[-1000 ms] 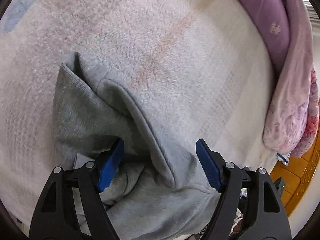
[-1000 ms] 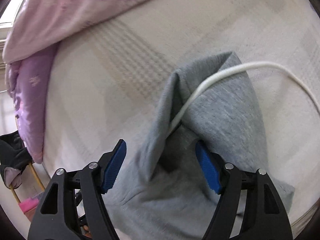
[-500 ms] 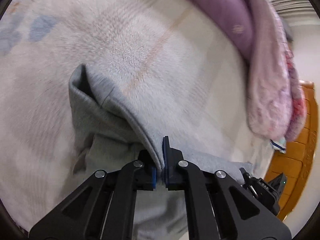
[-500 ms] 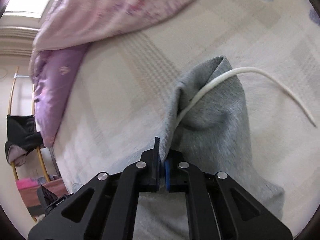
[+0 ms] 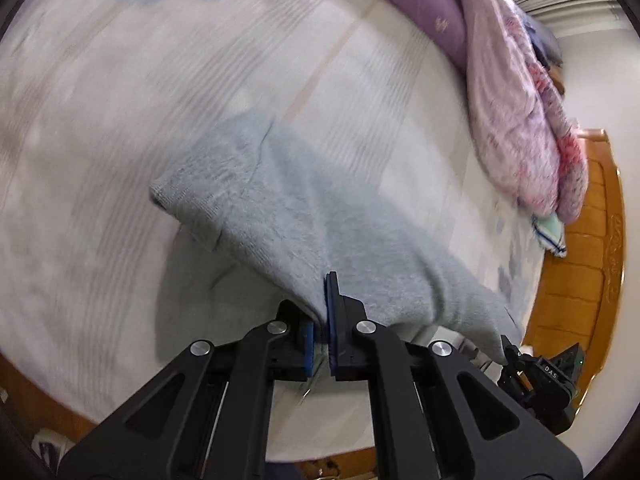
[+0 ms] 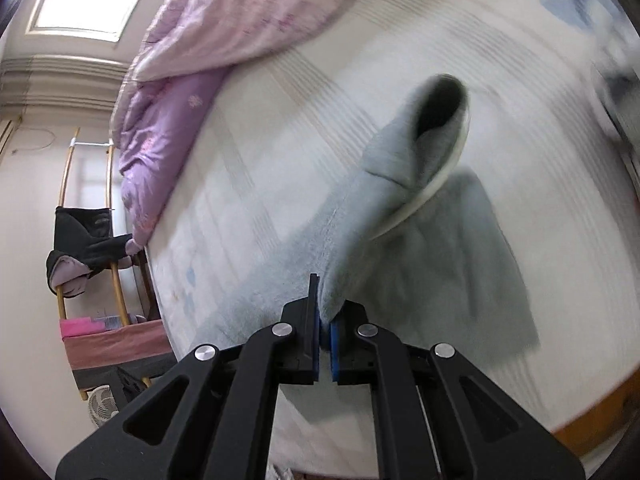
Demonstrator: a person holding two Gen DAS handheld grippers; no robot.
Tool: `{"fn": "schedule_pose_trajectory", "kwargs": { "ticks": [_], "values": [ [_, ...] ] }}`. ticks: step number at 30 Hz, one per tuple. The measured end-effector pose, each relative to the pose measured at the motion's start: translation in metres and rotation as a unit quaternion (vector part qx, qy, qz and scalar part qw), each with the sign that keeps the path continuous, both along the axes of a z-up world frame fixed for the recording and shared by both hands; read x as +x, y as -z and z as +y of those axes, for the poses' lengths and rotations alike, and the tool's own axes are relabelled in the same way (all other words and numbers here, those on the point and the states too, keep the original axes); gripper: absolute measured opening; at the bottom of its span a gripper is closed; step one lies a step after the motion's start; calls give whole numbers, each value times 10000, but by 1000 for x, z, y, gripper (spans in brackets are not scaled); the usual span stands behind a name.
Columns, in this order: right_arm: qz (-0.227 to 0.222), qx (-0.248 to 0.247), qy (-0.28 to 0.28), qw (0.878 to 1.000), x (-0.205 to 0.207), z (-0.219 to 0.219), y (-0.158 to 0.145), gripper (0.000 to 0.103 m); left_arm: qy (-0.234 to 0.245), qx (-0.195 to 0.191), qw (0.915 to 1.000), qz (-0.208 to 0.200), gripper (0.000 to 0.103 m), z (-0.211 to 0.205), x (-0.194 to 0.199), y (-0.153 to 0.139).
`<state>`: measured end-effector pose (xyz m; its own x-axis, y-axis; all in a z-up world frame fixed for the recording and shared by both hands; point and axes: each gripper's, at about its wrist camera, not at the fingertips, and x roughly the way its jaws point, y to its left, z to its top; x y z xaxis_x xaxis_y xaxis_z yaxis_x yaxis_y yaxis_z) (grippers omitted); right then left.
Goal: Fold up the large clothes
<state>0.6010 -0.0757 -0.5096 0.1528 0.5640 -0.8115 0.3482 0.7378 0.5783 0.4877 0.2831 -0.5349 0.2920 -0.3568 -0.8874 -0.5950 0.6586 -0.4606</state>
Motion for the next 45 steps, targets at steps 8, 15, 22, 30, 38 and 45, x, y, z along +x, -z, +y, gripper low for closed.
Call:
{"fn": "schedule_pose_trajectory", "kwargs": {
  "ticks": [8, 15, 22, 30, 38, 45],
  "values": [
    [703, -480, -5, 9964, -73, -23, 61, 3, -366, -135, 9952, 901, 4, -22, -79, 75],
    [1164, -759, 108, 9902, -103, -36, 132, 5, -241, -167, 9889, 1454, 5, -39, -109, 133],
    [1187, -630, 0, 9909, -98, -39, 116, 21, 53, -405, 9903, 1325, 52, -46, -104, 124],
    [367, -1217, -1106, 9857, -69, -19, 33, 31, 560, -57, 9974, 461, 55, -39, -91, 54],
    [-476, -1655, -1843, 9677, 1, 22, 58, 13, 672, 460, 9959, 401, 55, -31, -10, 88],
    [-82, -1803, -2411, 9536, 50, 25, 134, 0, 841, 630, 9917, 738, 61, -23, 40, 128]
  ]
}}
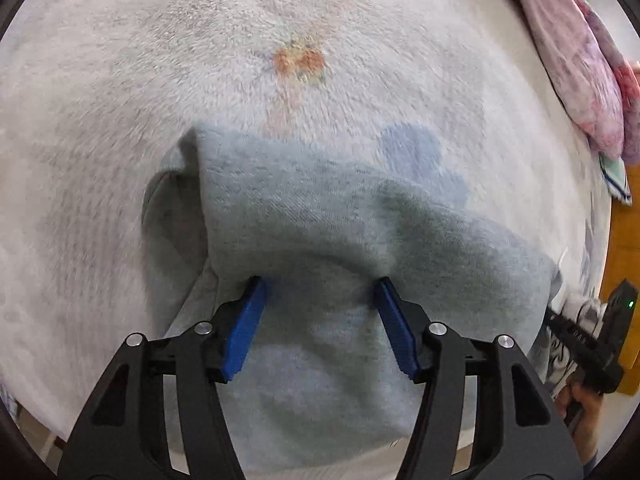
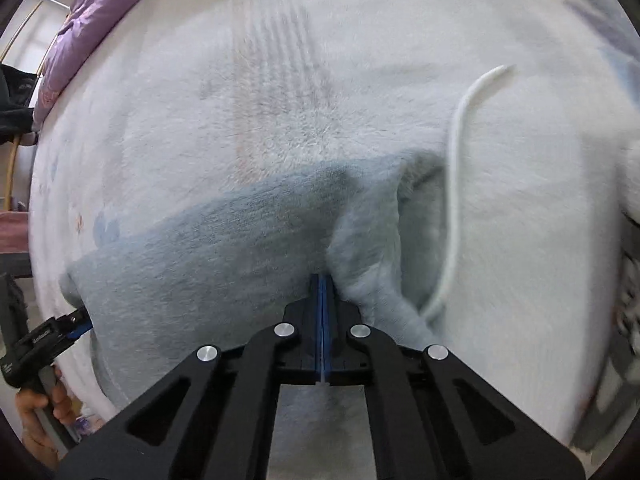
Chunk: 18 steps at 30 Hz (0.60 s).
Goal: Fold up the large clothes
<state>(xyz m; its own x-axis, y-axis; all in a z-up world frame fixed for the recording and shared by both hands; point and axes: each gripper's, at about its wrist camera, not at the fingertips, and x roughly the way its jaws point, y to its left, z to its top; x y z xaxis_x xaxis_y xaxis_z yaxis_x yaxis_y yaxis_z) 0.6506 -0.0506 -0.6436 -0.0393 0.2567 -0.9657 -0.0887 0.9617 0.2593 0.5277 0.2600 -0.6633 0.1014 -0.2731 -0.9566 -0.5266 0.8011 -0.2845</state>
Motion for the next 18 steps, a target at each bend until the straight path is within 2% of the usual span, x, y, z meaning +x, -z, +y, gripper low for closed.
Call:
{"fn": "schedule_pose_trajectory", "kwargs": {
  "ticks": [3, 8, 11, 13, 15, 18],
  "values": [
    [-92, -102, -361, 9993, -1, 1, 2, 0, -71, 21, 10000, -42, 63, 3, 8, 0],
    [150, 166, -259, 9994, 4, -11, 10, 0, -603, -105, 9981, -40, 66, 13, 18, 1],
    [327, 187, -324, 9988, 9, -17, 8, 0, -662, -22, 9978, -94, 67, 13, 13, -8],
    [367, 159, -310, 9987, 11, -19, -3, 0, -790, -92, 9964, -287, 68, 15, 0, -19],
    [238, 92, -394, 9989, 11, -16, -20, 5, -939, -293, 9935, -570, 68, 21, -25, -34],
    [-108, -68, -747, 9971, 2, 5, -51, 6, -1127, -602, 9882, -849, 71, 28, -57, -50]
  ]
}}
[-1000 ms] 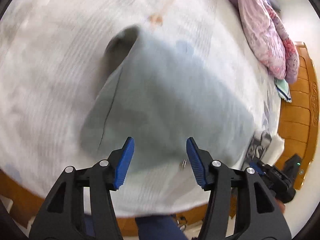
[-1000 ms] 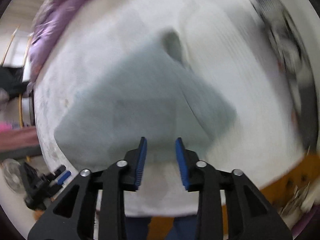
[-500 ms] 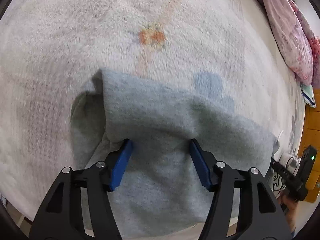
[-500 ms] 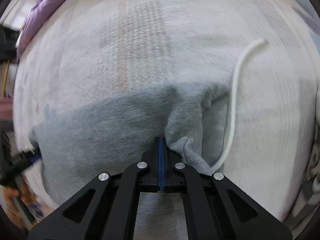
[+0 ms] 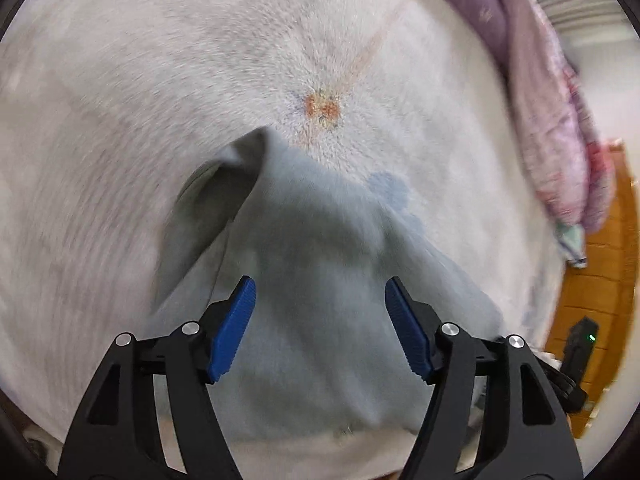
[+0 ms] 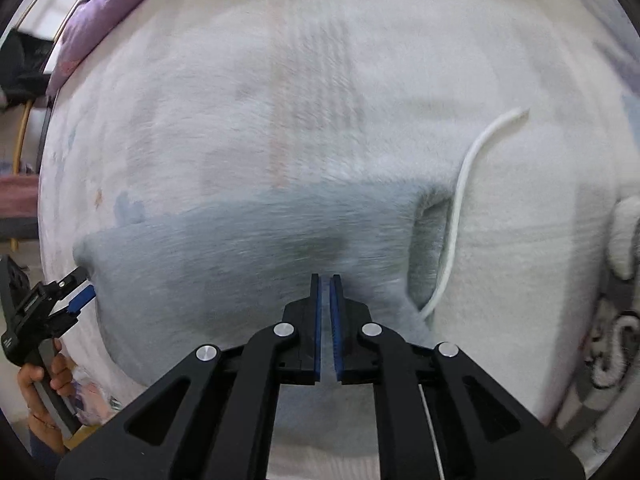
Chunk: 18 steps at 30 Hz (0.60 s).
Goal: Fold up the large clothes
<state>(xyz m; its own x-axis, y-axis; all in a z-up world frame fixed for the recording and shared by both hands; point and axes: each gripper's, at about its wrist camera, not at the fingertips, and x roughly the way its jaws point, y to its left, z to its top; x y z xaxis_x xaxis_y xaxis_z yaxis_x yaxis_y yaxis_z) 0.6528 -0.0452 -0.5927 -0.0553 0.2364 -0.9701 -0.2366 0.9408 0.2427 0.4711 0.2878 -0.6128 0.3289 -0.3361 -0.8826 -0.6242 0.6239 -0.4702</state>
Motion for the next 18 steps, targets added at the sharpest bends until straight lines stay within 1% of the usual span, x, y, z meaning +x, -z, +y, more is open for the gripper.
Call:
{"fn": "schedule_pose_trajectory", "kwargs": {
  "ticks": [1, 2, 4, 6, 7, 9, 10, 12, 13, 15, 17, 18],
  "values": [
    [-108, 22, -149, 9998, 0, 15, -7, 6, -42, 16, 10000, 9, 74, 2, -8, -2],
    [-209, 46, -312, 9993, -5, 32, -16, 6, -112, 38, 9999, 24, 74, 4, -19, -3],
    [-286, 230, -651, 9972, -19, 68, -25, 6, -357, -67, 9993, 88, 74, 8, -47, 0],
    [-326, 351, -913, 9947, -32, 99, -29, 6, -655, -222, 9974, 225, 74, 14, -75, 12],
    [-384, 319, -1112, 9925, -39, 118, -28, 6, -773, -318, 9960, 311, 74, 24, -84, 20],
    [-475, 79, -1291, 9905, -47, 145, -16, 6, -997, -504, 9930, 377, 74, 33, -104, 31],
    [-387, 61, -1213, 9918, -48, 153, -8, 6, -1040, -553, 9923, 393, 74, 36, -111, 37],
    [-288, -171, -1101, 9934, -48, 161, 12, 6, -902, -596, 9930, 475, 74, 34, -120, 43],
    [-275, -279, -1089, 9933, -48, 160, 20, 2, -786, -629, 9937, 492, 74, 31, -117, 49],
    [-196, -427, -1009, 9938, -45, 165, 45, 2, -608, -614, 9950, 504, 74, 28, -115, 56],
    [-242, -486, -966, 9938, -42, 168, 51, 2, -599, -673, 9947, 498, 76, 26, -111, 63],
    [-239, -544, -953, 9937, -42, 170, 50, 2, -591, -703, 9946, 488, 78, 28, -110, 65]
  ]
}}
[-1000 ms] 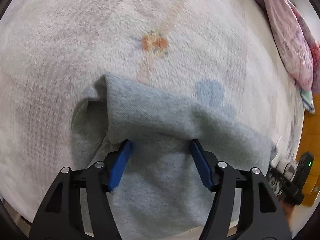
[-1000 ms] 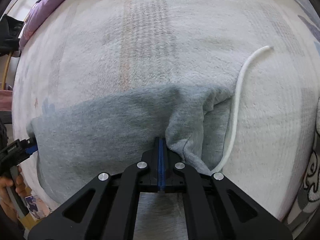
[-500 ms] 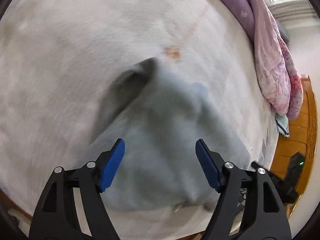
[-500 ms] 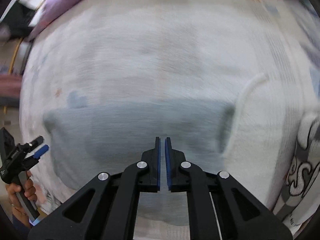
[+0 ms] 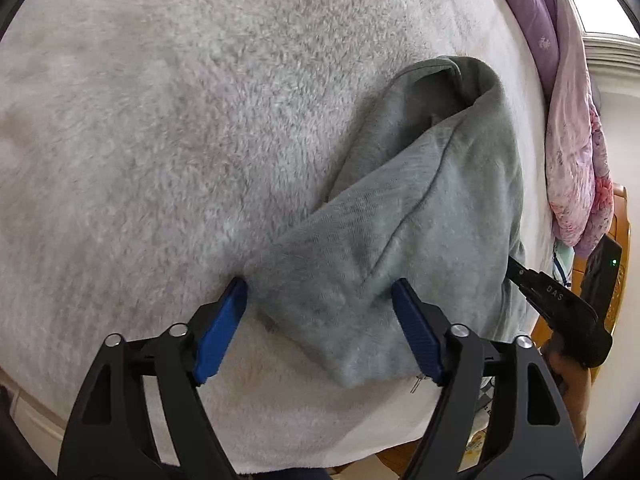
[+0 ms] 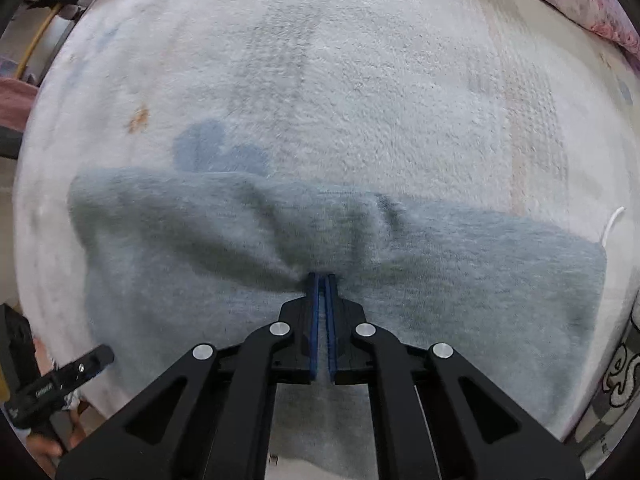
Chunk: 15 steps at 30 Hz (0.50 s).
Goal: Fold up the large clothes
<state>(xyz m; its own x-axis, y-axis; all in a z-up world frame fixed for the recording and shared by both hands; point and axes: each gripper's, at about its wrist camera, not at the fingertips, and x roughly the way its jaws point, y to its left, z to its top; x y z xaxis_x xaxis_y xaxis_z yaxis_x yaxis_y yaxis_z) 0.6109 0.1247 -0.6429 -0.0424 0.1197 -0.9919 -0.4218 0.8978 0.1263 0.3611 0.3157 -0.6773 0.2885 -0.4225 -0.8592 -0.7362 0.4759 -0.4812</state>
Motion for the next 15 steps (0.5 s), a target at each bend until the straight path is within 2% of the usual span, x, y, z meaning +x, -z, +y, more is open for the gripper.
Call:
{"fn": "schedule_pose_trajectory", "kwargs": {
  "ticks": [6, 10, 13, 15],
  "values": [
    [-118, 131, 262, 9995, -28, -5, -25, 3, 396, 98, 9992, -14, 80, -11, 13, -4],
    [4, 154, 346, 9993, -65, -15, -35, 5, 175, 151, 9994, -250, 79, -7, 17, -24],
    [316, 167, 501, 9981, -78, -23, -21, 4, 200, 428, 9982, -357, 79, 6, 18, -35],
    [352, 107, 530, 9979, -77, -27, -1, 2, 285, 394, 9983, -331, 79, 9, 24, -32]
  ]
}}
